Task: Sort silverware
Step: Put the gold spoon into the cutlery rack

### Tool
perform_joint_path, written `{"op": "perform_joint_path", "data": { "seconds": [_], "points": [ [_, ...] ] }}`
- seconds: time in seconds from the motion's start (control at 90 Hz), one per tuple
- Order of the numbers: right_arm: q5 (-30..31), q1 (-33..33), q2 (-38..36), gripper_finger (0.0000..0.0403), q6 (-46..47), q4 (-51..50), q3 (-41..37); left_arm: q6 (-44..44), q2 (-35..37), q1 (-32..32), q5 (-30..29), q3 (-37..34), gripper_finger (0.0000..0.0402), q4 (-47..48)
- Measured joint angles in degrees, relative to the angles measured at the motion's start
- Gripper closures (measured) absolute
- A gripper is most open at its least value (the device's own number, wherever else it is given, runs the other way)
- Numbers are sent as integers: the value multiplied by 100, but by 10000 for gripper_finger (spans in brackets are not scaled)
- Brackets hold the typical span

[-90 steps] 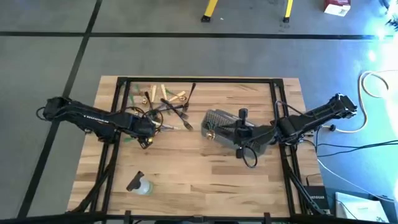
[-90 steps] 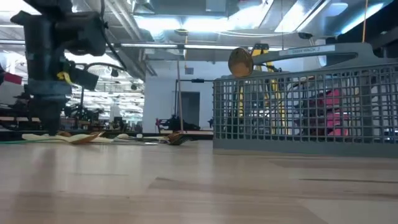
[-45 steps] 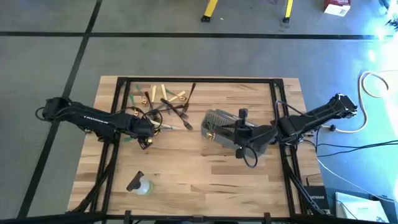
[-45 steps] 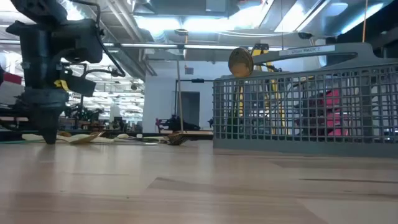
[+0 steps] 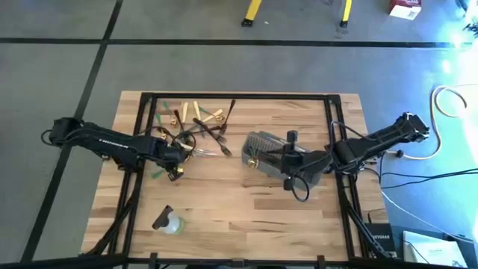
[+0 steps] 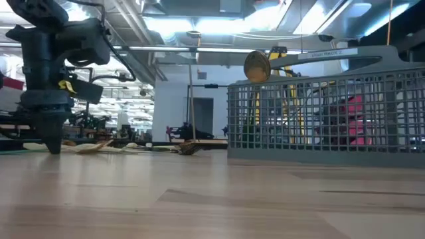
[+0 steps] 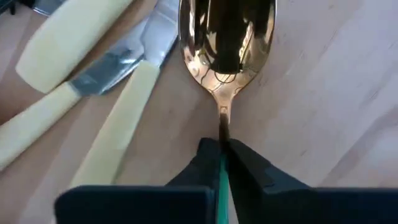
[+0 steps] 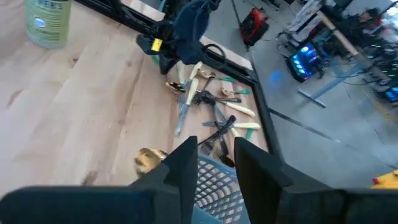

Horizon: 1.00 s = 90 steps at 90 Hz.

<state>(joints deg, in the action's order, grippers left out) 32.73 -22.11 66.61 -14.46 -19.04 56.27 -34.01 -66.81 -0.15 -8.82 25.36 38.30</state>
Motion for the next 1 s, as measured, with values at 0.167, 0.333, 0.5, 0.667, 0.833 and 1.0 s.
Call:
{"op": "perform_joint_path", "data": {
  "seconds": [0.167,0.333,0.5,0.667,0.833,1.0],
  "points": [
    [-147,0,0,315,504,-129,0,-110,-36,-77,183,198,400,-340],
    [-667,179,0,315,1085,3,-68,27,-27,-233,363,691,401,-595],
    [-1627,580,28,315,1554,1078,-570,526,-17,-262,-34,1209,401,-973],
    [-2053,989,144,315,2432,2105,-629,1042,-17,-301,-971,1525,401,-1385],
    [-2203,1293,439,315,2793,2591,-629,1707,-21,-301,-1778,1560,402,-2301],
    [-2040,1581,862,315,2810,3465,-632,2640,-257,-331,-2388,1561,401,-3448]
  ]
}}
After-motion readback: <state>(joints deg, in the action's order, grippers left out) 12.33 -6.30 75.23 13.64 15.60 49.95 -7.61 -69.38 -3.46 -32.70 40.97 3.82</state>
